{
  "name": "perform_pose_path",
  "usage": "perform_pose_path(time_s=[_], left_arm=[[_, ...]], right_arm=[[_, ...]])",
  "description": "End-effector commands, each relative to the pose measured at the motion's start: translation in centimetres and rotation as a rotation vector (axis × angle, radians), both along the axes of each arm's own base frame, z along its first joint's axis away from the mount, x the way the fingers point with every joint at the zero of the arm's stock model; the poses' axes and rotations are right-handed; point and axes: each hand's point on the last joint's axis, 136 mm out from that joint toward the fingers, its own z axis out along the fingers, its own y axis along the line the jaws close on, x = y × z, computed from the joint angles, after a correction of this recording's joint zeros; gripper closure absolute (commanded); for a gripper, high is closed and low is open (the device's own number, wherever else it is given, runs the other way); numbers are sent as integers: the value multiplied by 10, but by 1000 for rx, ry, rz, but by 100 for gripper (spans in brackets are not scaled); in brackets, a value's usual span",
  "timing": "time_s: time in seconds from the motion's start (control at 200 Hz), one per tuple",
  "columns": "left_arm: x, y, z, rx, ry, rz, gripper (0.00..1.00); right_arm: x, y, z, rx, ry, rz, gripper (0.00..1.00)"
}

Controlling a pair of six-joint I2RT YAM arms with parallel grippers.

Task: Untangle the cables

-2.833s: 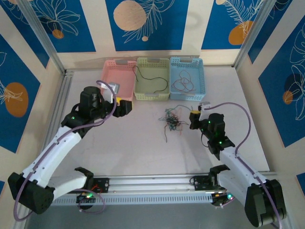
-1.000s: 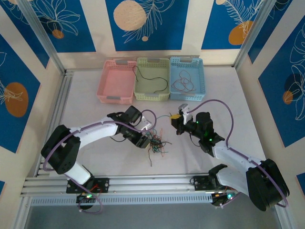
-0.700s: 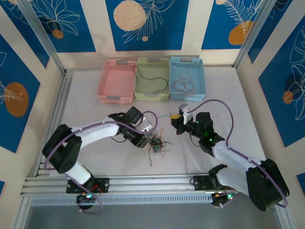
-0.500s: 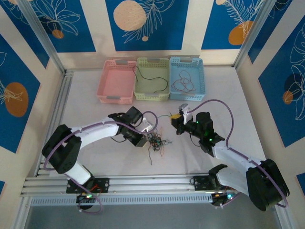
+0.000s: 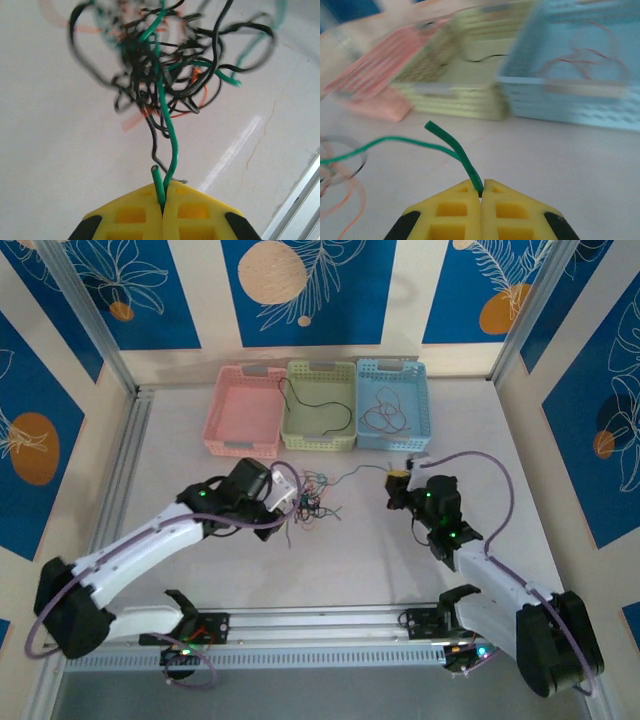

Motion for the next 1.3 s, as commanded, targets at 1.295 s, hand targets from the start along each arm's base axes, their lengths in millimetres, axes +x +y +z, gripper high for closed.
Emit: perform_pose_path(time_s=[1.295], left_arm=[[-19,-4,110,-374,-201,-137,100]], right_arm=[[-6,-54,-12,403,139,-152,82]])
